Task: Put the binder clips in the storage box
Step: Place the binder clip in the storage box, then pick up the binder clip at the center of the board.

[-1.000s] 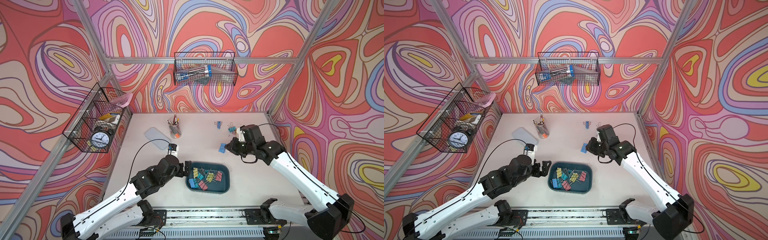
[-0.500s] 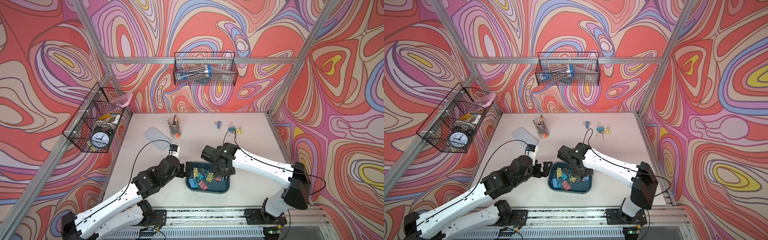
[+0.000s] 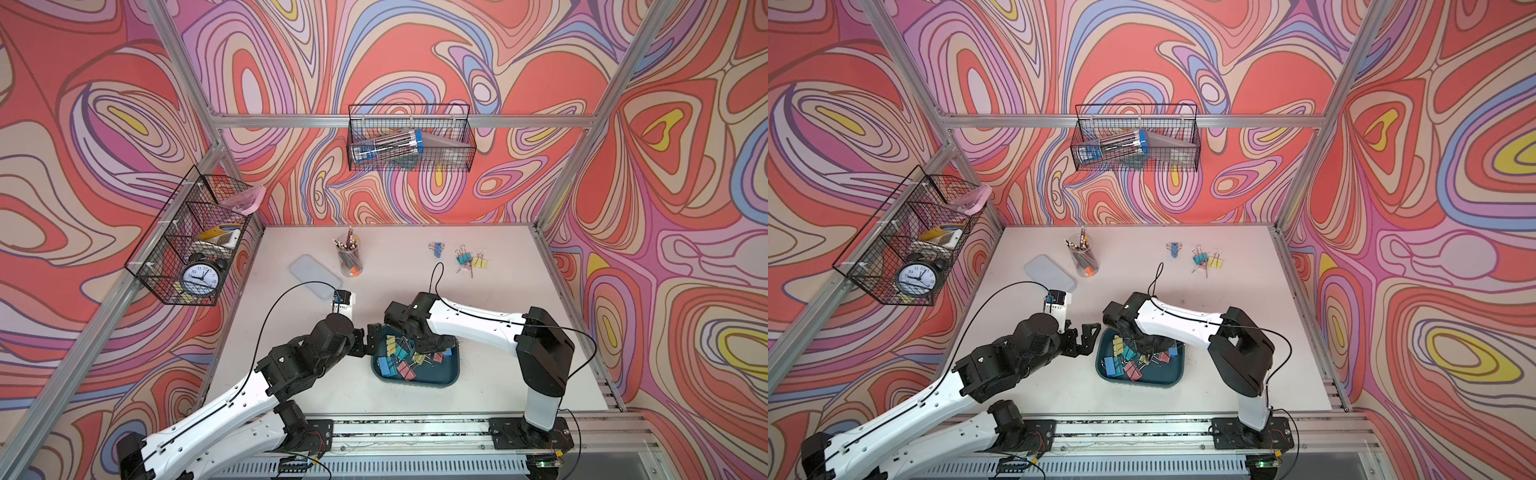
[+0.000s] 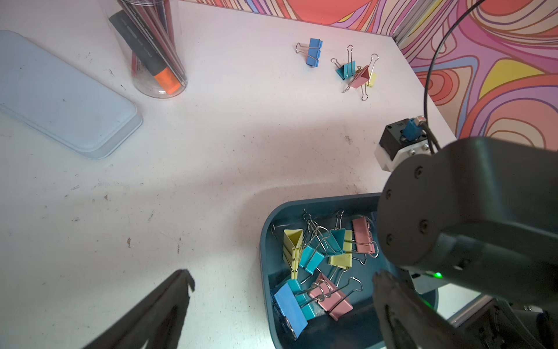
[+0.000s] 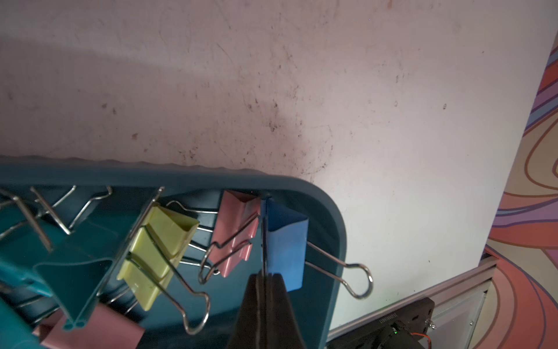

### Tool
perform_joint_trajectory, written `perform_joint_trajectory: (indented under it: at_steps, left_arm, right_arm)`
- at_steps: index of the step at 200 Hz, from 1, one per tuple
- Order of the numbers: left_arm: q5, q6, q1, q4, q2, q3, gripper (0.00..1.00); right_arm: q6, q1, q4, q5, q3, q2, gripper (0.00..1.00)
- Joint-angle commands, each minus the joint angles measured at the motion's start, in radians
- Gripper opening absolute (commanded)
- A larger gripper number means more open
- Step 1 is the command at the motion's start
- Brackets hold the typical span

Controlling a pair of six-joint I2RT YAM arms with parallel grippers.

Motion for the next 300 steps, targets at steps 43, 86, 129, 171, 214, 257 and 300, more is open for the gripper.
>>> perform_joint_trajectory:
  at_steps: [43, 86, 129, 171, 214, 257, 300]
  left_arm:
    - [-0.024, 0.011, 0.005, -0.026, -0.011, -0.014, 0.99]
    - [-0.022, 0.008, 0.005, -0.01, -0.006, -0.014, 0.99]
    - [-0.021, 0.014, 0.004, -0.013, -0.011, -0.007, 0.99]
    - [-0.02, 0.014, 0.004, -0.022, -0.019, -0.006, 0.99]
    - [-0.018, 0.001, 0.005, -0.044, -0.039, -0.014, 0.99]
    - [-0.028, -0.001, 0.004, -0.067, -0.062, -0.014, 0.99]
    - [-0.035, 0.003, 0.005, -0.081, -0.061, -0.001, 0.99]
  right_arm:
    - [0.016, 0.012, 0.102, 0.004, -0.029, -0.084, 0.19]
    - [0.007, 0.005, 0.136, 0.062, 0.014, -0.227, 0.22]
    - [-0.138, -0.125, 0.277, 0.19, 0.028, -0.349, 0.22]
    - [-0.337, -0.396, 0.593, 0.068, -0.054, -0.407, 0.22]
    - [-0.504, -0.617, 0.713, 0.04, -0.051, -0.235, 0.36]
    - [-0.551, -0.753, 0.75, -0.069, 0.019, -0.011, 0.34]
    - [-0.569, -0.799, 0.756, -0.121, 0.105, 0.16, 0.34]
